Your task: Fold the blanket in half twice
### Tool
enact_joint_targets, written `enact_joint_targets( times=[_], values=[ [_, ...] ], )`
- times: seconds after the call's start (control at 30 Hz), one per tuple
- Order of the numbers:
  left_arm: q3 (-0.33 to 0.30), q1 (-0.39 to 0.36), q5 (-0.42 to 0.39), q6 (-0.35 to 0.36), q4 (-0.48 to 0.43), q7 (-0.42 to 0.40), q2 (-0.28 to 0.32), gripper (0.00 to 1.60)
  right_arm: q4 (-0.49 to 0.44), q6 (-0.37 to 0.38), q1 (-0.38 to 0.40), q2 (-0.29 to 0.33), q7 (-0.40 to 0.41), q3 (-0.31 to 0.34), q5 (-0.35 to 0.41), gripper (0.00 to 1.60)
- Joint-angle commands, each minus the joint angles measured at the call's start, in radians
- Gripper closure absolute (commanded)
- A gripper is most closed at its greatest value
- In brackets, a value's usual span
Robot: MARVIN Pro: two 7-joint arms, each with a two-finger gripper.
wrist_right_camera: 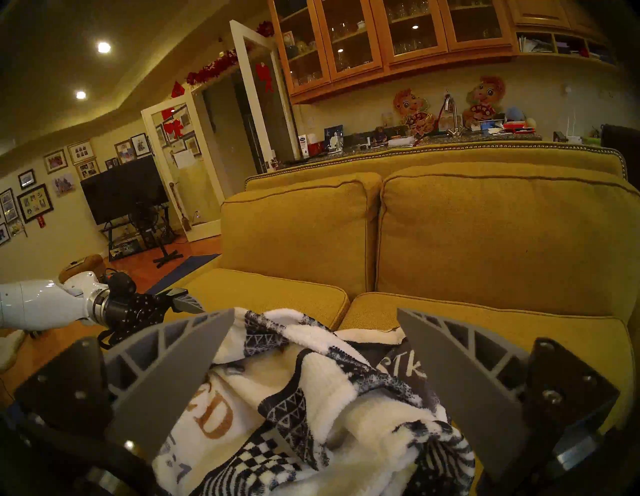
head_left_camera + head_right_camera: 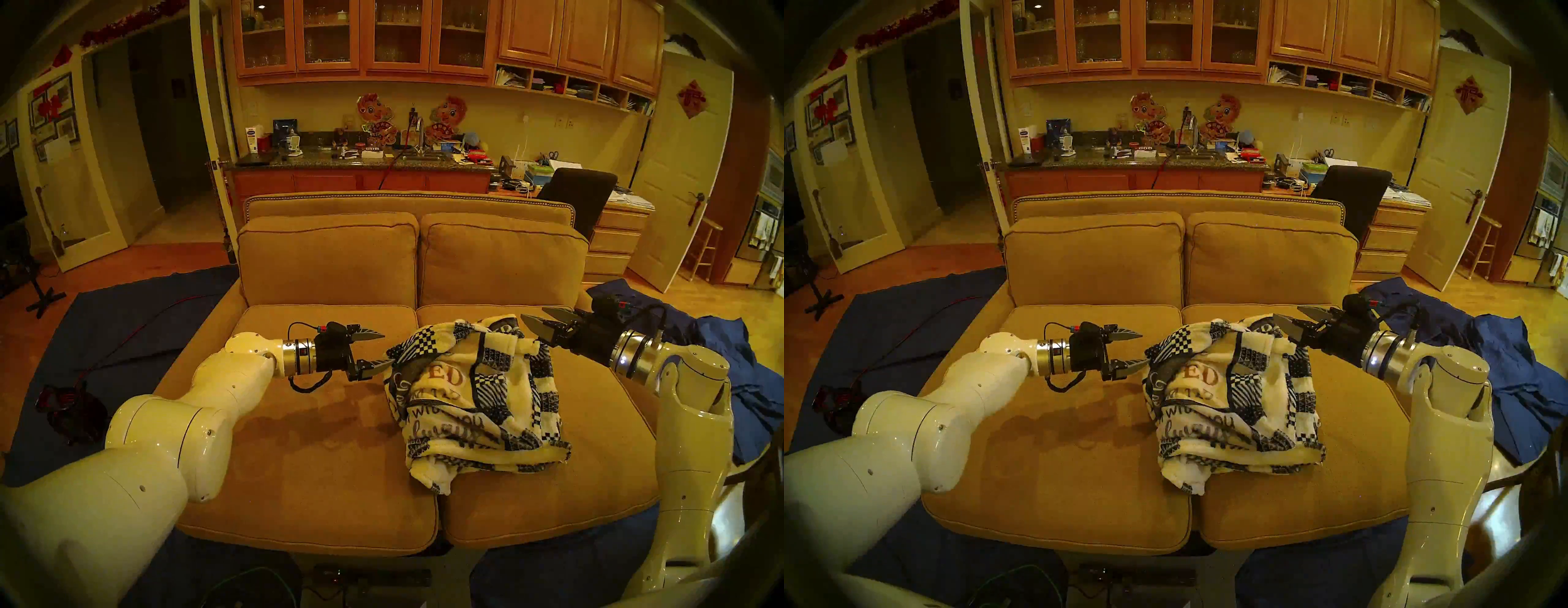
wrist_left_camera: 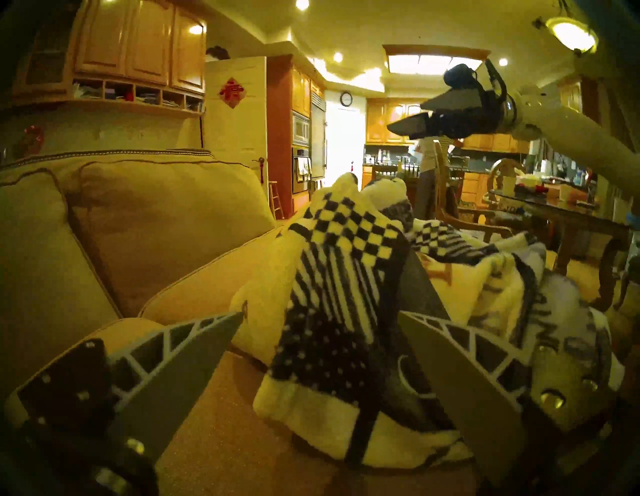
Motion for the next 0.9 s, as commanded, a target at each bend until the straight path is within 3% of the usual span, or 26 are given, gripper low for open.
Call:
enact_joint_targets(
  times=[0.0, 0.37, 0.63, 0.87],
  values=[
    [0.020, -0.082, 0.024, -0.023, 0.017, 0.015, -0.019, 0.00, -0.025, -0.002, 0.000, -0.001, 0.000, 0.009, 0.004, 0.00],
    [0.040, -0.121, 0.059, -0.014, 0.084, 0.074, -0.030, 0.00, -0.035, 0.002, -0.006, -0.003, 0.002, 0.026, 0.004, 0.00],
    [-0.001, -0.139, 0.029, 0.014, 0.119, 0.037, 0.004, 0.00, -0.031, 0.006, -0.008, -0.004, 0.003, 0.030, 0.003, 0.00],
    [0.004, -0.133, 0.041, 0.009, 0.132, 0.001, 0.005, 0.00, -0.026, 0.005, -0.007, -0.004, 0.006, 0.027, 0.002, 0.00]
  ],
)
